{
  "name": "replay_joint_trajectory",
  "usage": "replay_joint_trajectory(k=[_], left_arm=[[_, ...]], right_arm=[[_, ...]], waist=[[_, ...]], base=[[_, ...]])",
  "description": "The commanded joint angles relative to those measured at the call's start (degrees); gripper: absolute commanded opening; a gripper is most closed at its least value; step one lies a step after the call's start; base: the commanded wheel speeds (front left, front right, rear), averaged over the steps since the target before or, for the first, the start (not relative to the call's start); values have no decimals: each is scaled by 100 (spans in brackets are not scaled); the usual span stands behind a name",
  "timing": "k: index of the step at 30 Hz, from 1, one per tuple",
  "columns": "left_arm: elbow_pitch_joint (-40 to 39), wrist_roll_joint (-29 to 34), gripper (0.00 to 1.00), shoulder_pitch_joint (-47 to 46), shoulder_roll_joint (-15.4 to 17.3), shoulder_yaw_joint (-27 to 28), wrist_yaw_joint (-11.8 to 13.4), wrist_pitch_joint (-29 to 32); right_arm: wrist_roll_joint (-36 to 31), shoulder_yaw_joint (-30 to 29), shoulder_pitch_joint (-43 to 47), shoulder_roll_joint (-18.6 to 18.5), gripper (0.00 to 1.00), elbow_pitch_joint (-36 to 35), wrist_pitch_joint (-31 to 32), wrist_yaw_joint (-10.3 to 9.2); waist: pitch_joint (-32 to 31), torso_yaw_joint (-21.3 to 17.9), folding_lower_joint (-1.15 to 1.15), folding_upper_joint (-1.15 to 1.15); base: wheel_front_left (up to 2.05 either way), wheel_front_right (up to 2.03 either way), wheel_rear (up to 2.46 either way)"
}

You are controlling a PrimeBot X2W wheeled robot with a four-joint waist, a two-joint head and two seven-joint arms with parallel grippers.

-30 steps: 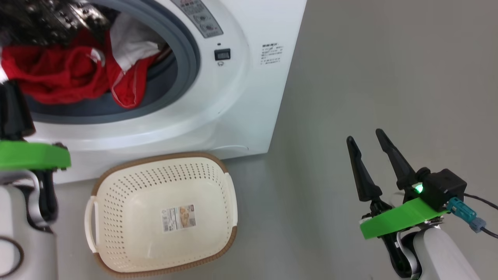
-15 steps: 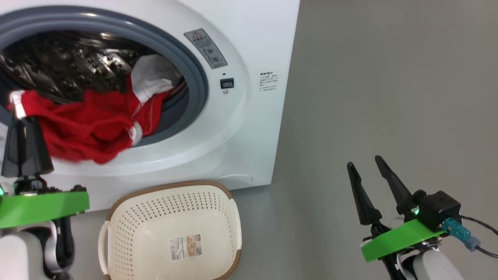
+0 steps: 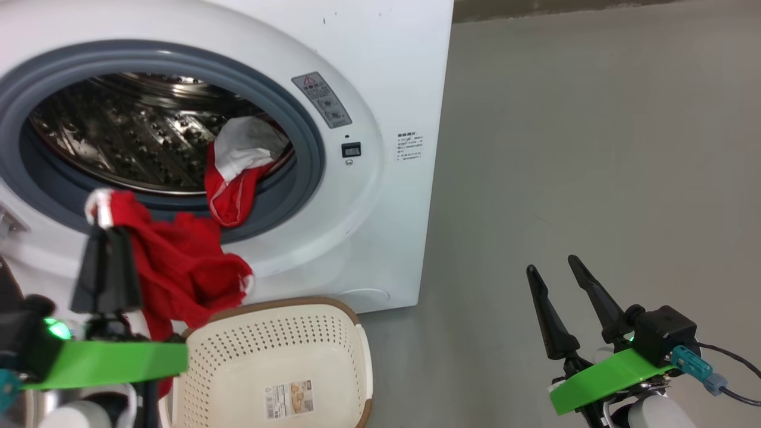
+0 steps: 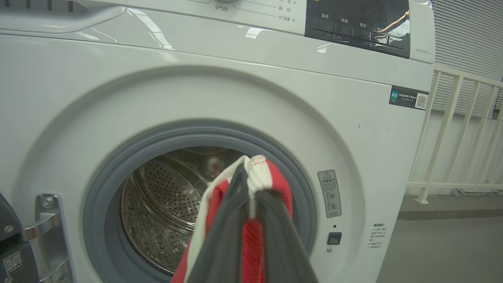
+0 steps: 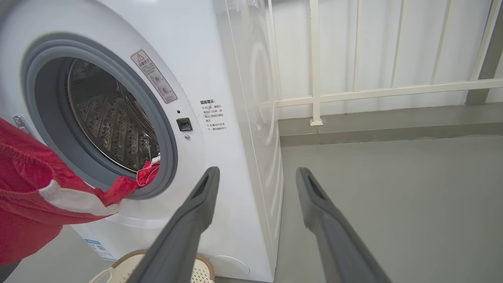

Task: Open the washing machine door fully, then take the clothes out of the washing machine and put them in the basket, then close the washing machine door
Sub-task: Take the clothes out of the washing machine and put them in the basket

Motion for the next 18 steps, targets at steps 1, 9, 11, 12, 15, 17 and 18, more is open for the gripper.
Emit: replay_joint_trajectory(k=[1, 9, 11, 12, 15, 17, 18], left_arm=[[-55, -72, 0, 10, 49, 64, -32, 13], [808, -260, 0, 30, -98, -272, -6, -51], [1082, -304, 0, -46, -114, -346, -21, -58], [1221, -334, 0, -98, -122, -377, -28, -72], [1532, -365, 0, -202, -133, -447, -51, -103], [1908, -393, 0, -304, -139, -505, -94, -147], [2102, -424, 0, -372, -145, -524, -100, -162]], right_arm=[[10, 152, -38, -26, 100, -159, -37, 29], [5, 164, -146, -62, 100, -199, -37, 29], [4, 154, -185, -69, 100, -214, -37, 29], [0, 149, -208, -72, 100, -219, -37, 29], [-6, 145, -260, -73, 100, -229, -37, 29], [-9, 146, -315, -71, 100, -244, -37, 29], [-11, 146, -341, -69, 100, -248, -37, 29]], waist=[[97, 19, 0, 0], [459, 32, 0, 0], [564, 25, 0, 0], [621, 20, 0, 0], [733, 2, 0, 0], [850, -17, 0, 0], [908, -27, 0, 0]], base=[[0, 0, 0], [0, 0, 0], [0, 0, 0], [0, 0, 0], [0, 0, 0], [0, 0, 0], [0, 0, 0]])
